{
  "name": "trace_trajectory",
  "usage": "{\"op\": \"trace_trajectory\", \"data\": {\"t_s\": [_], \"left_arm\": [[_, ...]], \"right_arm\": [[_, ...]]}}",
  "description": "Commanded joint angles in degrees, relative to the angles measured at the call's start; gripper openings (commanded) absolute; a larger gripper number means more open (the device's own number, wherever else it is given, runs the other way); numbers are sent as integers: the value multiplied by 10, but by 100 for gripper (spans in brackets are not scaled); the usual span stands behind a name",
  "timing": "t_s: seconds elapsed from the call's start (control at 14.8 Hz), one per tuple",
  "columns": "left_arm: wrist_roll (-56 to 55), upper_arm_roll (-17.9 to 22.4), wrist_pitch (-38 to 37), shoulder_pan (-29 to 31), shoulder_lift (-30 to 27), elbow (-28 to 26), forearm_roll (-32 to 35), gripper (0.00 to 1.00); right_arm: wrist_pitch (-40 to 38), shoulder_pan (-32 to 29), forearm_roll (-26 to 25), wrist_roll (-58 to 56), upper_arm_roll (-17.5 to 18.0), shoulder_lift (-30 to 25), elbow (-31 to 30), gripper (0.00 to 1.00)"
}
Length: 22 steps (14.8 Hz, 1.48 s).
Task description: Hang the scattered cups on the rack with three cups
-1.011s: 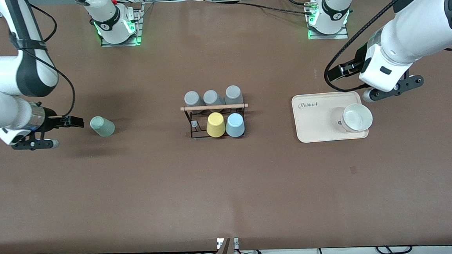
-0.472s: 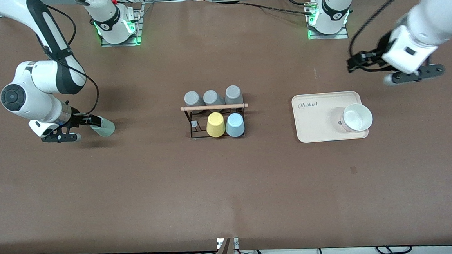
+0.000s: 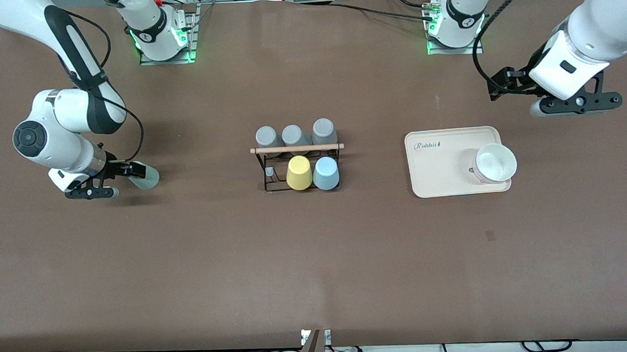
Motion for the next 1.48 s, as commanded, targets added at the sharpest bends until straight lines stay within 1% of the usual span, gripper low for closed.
{"op": "trace_trajectory", "data": {"t_s": [0.0, 0.07, 0.2, 0.27, 0.61, 0.67, 0.74, 0.81, 0.88, 1.01, 1.15, 1.21, 1.42], "left_arm": [[6, -18, -1, 40, -9, 3, 9, 100], [5, -18, 1, 39, -17, -11, 8, 100], [5, -10, 36, 38, -41, -52, 4, 100], [4, -1, 36, 36, -42, -53, 4, 100], [-11, 5, 37, 19, -37, -41, 1, 100], [-11, 3, 37, 20, -36, -39, 1, 100], [-10, 0, 38, 22, -36, -39, 0, 100], [-6, 0, 38, 23, -36, -39, 0, 100], [-4, -1, 37, 26, -36, -39, -4, 100], [-3, 4, 38, 28, -37, -39, -13, 100], [-4, 4, 36, 29, -38, -39, -20, 100], [-4, 5, 33, 29, -38, -39, -22, 100], [-12, 5, 5, 29, -43, -39, -23, 100]], "right_arm": [[10, 5, 5, 8, 3, 6, -3, 100], [9, 7, 5, 8, 3, 6, -3, 100], [3, 17, 5, 8, 3, 6, -3, 100], [-1, 17, 5, 8, 3, 6, -3, 100], [-5, 17, 5, 7, 3, 10, -3, 100], [-5, 17, 5, 7, 3, 13, -3, 93], [-5, 16, 5, 7, 3, 17, -3, 80], [-9, 14, 5, 3, 3, 17, -3, 64], [-22, 13, 5, 2, 3, 17, -1, 50], [-48, 15, 5, -2, 3, 10, 13, 32], [-96, 17, 4, -6, 3, 7, 49, 26], [-131, 22, 4, -6, 4, 8, 79, 23], [-237, 58, 5, -6, 4, 15, 193, 23]]}}
